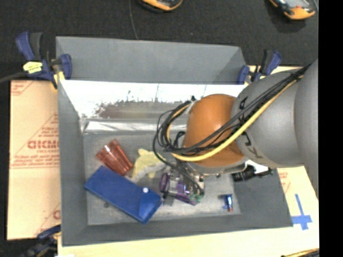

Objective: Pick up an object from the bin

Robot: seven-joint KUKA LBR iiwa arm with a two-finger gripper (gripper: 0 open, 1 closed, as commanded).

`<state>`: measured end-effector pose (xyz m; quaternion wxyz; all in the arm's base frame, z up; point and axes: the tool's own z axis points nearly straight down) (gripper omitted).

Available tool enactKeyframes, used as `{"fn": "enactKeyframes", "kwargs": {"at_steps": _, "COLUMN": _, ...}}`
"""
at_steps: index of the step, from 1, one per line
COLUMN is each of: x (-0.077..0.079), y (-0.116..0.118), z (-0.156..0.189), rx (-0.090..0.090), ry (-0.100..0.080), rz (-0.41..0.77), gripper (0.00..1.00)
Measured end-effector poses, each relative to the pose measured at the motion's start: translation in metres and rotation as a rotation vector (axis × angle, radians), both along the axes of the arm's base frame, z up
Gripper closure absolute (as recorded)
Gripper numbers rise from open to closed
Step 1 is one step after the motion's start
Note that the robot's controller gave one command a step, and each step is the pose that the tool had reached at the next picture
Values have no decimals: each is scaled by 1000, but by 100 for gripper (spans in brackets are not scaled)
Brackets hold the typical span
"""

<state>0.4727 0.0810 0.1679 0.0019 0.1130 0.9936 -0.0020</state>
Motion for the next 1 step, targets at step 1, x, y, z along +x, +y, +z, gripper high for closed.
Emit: {"fn": "enactKeyframes", "kwargs": {"at_steps": 1, "x": -1, "y": 0, "z": 44, "rx": -1, "ry": 5, "rz": 1, "gripper": 100}}
